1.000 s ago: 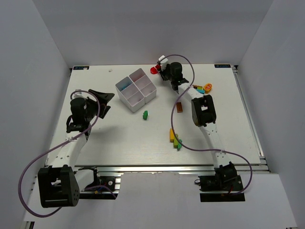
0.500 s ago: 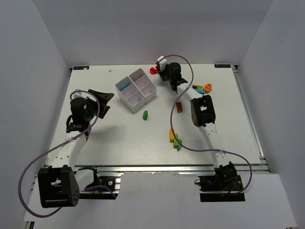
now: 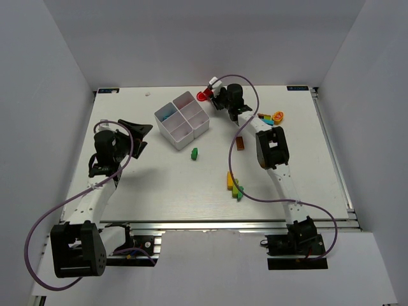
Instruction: Sort the legos into containers by color
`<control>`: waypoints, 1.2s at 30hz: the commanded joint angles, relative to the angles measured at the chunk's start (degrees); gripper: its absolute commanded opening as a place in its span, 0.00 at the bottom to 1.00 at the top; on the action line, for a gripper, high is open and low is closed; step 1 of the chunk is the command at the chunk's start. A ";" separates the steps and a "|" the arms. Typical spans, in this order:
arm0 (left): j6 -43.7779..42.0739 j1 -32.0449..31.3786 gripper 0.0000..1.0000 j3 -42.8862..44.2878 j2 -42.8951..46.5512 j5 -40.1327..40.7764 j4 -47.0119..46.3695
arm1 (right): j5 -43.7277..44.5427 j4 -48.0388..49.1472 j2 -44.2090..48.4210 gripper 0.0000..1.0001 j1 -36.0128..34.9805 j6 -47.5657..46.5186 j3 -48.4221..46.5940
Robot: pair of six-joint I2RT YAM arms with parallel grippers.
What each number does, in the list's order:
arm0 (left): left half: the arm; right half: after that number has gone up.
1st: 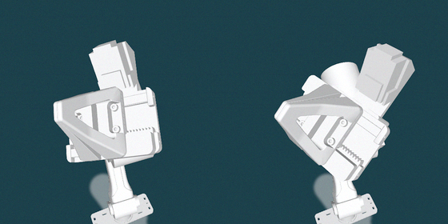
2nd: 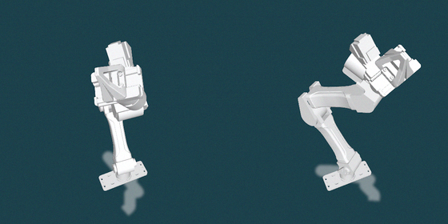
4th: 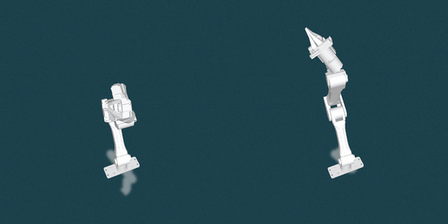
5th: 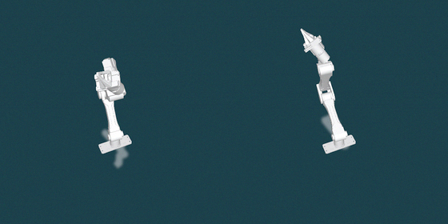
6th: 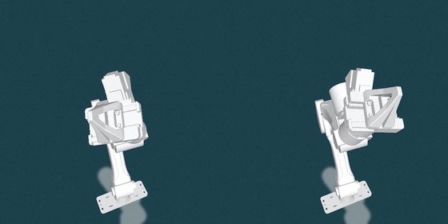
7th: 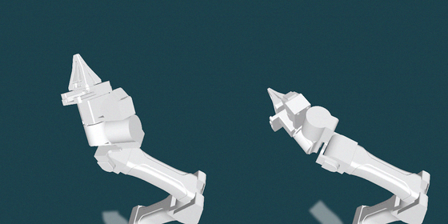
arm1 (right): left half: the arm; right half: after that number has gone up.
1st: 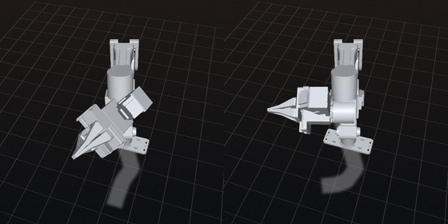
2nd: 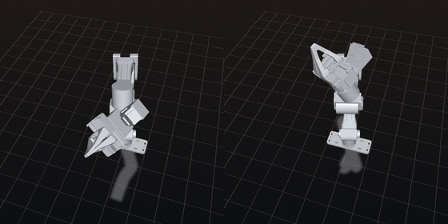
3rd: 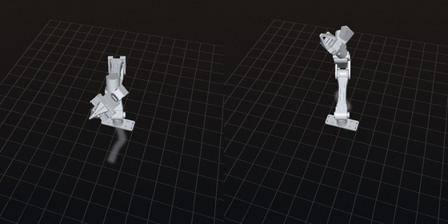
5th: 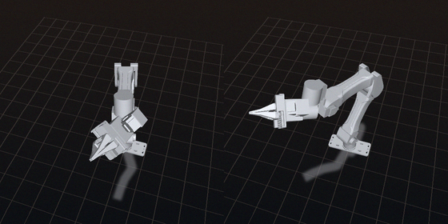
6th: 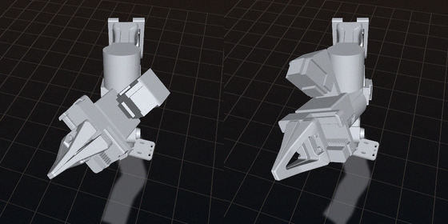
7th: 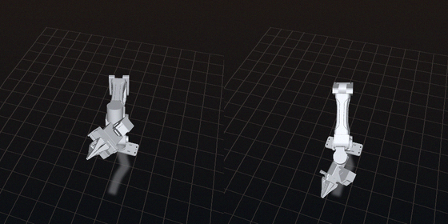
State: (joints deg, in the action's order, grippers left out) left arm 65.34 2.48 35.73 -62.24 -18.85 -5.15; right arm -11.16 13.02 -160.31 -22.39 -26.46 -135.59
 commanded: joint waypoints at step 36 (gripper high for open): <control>-1.62 0.24 0.98 4.53 -2.10 -0.66 0.05 | -15.81 13.97 3.25 0.00 -0.11 8.53 0.85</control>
State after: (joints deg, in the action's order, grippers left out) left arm 64.29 2.48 38.89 -64.29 -18.90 -4.71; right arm -21.96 23.14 -159.59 -22.26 -19.55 -133.69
